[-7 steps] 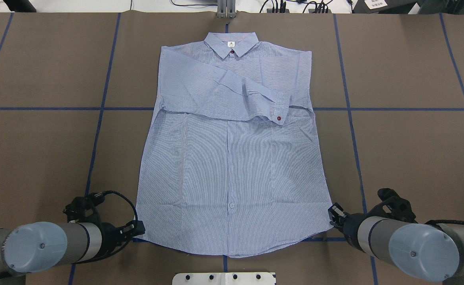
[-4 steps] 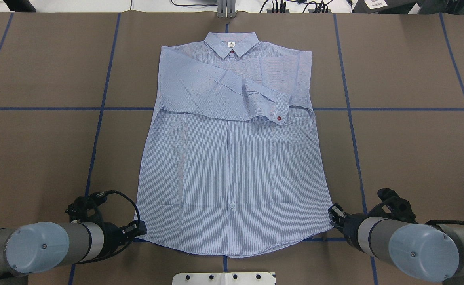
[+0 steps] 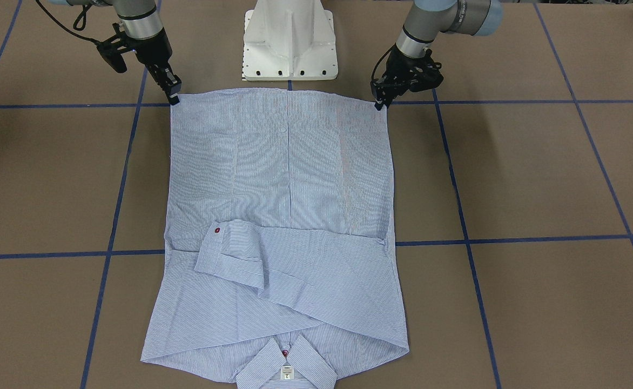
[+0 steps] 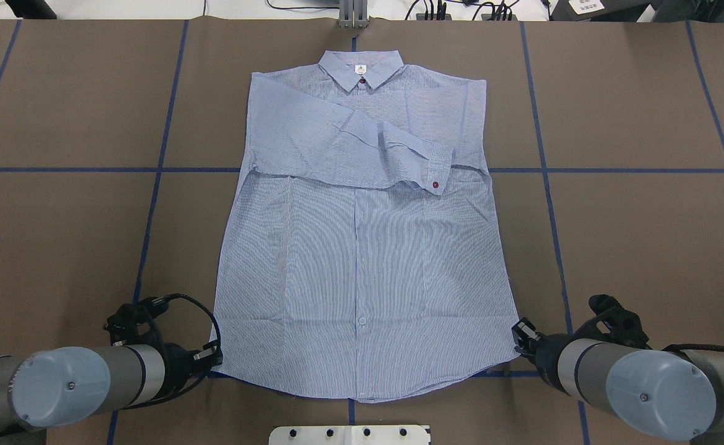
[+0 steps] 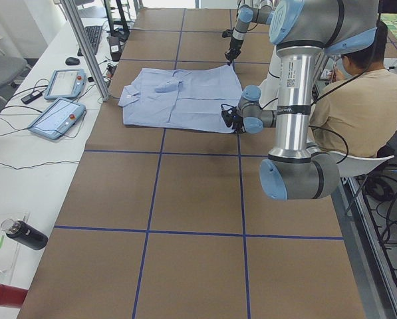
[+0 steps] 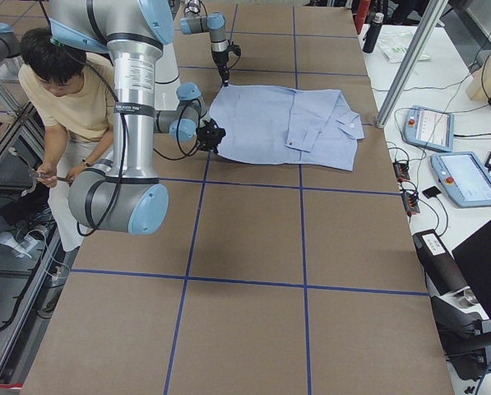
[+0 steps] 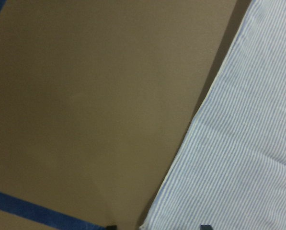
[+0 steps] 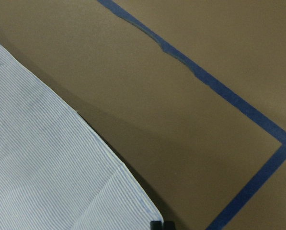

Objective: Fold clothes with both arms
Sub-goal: 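Lower both grippers and pinch the two hem corners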

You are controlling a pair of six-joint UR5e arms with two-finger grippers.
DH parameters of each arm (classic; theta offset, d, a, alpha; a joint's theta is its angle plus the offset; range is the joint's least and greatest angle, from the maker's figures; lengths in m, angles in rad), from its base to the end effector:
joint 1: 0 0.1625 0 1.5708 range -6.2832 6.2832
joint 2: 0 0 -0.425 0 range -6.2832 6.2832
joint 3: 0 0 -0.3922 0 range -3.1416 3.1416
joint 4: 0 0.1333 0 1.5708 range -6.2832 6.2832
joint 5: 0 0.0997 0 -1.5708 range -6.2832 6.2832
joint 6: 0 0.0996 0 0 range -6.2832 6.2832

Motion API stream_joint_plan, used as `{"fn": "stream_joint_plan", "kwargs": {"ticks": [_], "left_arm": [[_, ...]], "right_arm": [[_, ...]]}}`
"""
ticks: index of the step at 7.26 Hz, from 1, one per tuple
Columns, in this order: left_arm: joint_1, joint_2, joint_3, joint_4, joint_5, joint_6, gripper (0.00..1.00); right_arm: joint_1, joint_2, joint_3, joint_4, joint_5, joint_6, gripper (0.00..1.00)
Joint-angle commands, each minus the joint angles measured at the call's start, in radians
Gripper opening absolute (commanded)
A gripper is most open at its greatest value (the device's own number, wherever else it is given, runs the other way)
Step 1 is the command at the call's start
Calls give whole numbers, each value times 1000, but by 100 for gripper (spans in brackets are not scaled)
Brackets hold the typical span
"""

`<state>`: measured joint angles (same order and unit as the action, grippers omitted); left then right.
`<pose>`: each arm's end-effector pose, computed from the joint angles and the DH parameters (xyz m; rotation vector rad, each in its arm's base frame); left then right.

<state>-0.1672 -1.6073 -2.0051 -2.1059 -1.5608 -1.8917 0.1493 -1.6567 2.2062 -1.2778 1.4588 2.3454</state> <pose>0.4732 -0.2161 0.3784 -0.0688 1.0132 -0.4509 -0.4119 -0.2080 0.3726 -0.1648 -0.8652 0.9132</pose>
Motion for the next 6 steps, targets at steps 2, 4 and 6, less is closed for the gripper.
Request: {"fn": "stream_joint_plan", "kwargs": {"ticks": [2,4,6], "left_arm": [[-9,0,-15,1,12,0,0],[-6,39,-111,1,12,-3,0],[52,136,-254,6,4,-41,0]], "right_arm": [[-1,2,0,0,0,0,0],[-10,6,19,0,0,0,0],[-42,-12,79,-14,2,0,0]]}}
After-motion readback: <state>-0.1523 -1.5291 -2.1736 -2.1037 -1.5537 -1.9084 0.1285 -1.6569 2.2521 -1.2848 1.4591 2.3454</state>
